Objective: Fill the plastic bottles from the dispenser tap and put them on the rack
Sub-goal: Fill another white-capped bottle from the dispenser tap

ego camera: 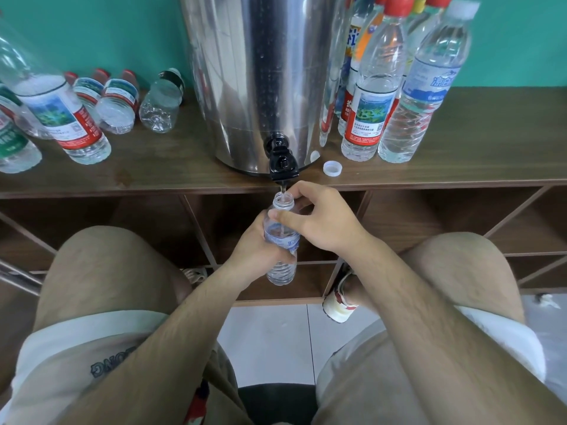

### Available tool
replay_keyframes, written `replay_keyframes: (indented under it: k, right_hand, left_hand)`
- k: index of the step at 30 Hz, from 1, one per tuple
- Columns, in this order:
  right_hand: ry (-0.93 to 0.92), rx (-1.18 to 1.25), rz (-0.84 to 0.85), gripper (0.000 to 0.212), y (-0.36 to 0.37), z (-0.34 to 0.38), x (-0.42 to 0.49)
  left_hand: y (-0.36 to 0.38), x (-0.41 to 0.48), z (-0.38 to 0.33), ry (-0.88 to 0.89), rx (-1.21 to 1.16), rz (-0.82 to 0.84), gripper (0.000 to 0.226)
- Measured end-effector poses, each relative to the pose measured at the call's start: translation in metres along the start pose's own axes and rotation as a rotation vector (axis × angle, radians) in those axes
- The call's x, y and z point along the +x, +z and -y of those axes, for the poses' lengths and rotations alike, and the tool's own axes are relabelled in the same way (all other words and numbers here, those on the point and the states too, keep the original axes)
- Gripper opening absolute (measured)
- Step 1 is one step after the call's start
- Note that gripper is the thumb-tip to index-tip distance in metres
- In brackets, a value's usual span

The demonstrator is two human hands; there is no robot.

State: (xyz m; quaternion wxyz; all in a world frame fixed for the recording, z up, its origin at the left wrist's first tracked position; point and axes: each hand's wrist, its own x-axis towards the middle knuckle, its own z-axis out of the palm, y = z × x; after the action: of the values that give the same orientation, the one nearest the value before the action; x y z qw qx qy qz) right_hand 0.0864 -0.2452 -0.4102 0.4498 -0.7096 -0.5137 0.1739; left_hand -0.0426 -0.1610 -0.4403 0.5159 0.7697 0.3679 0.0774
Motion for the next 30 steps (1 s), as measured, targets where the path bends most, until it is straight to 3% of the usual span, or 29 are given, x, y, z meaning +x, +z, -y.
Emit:
replay_keyframes:
  k: [19, 30]
  right_hand:
    - [0.010, 0.001, 0.003, 0.025, 0.0009, 0.0000, 0.0004]
    - [0.021, 0.002, -0.005, 0.024, 0.0017, -0.0015, 0.0001]
  left_hand:
    - [-0.0022, -0.0004, -0.0056, -0.026, 0.086, -0.010, 0.086]
    - [-0.0023, -0.0083, -0.0083, -0.042, 0.005, -0.026, 0.091]
